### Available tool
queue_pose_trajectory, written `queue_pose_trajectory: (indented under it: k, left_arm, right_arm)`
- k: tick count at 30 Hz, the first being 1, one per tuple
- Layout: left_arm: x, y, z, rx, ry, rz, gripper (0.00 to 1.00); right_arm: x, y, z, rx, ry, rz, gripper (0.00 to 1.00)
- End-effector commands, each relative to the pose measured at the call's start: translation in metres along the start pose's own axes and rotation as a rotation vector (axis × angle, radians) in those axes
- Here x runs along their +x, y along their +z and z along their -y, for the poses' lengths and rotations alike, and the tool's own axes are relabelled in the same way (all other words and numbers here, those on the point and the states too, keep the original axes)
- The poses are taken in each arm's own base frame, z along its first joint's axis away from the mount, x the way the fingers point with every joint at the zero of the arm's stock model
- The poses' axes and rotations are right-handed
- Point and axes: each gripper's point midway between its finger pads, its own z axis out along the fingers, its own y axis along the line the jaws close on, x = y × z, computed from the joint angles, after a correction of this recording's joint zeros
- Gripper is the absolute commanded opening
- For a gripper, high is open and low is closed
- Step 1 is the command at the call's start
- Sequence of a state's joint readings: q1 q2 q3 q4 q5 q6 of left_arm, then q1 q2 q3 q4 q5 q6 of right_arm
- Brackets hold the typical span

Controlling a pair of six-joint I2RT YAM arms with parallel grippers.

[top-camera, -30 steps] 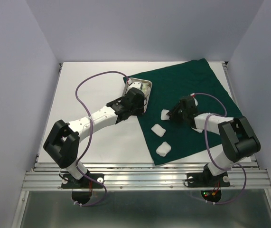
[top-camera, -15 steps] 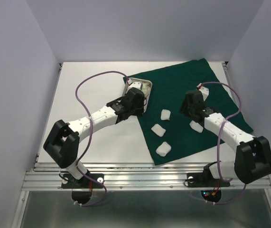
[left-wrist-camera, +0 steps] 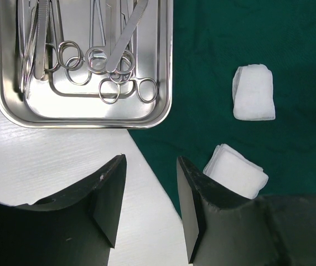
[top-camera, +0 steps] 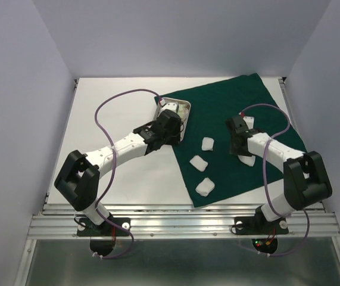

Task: Prepare the surgical pack
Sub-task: Adjust the medical item in the surgical kit.

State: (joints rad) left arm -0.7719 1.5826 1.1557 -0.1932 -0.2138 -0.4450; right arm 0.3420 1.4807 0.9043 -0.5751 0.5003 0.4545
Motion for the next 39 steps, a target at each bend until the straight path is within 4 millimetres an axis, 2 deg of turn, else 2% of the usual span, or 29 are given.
queue_pose_trajectory:
  k: [1, 7, 12, 27, 39]
  left_arm:
    - [-0.012, -0.007, 0.0, 0.0, 0.006, 0.034, 0.53]
    - [-0.011, -0.006, 0.0, 0.002, 0.002, 0.033, 0.53]
    - [-0.01, -0.007, -0.001, -0.001, 0.002, 0.032, 0.53]
    - [-0.006, -0.008, -0.005, -0.008, 0.001, 0.035, 0.53]
    - [-0.006, -0.008, -0.005, -0.009, -0.001, 0.036, 0.53]
  right_arm:
    - [-0.004, 0.003, -0.004, 0.012, -0.062, -0.021, 0.5]
    - [0.004, 0.009, -0.013, -0.02, -0.1, -0.067, 0.44]
    - [0.01, 0.013, -0.018, -0.038, -0.127, -0.1, 0.43]
    - [0.011, 0.019, -0.006, 0.044, -0.16, -0.112, 0.39]
    - [0.01, 0.022, -0.005, 0.067, -0.171, -0.113, 0.28]
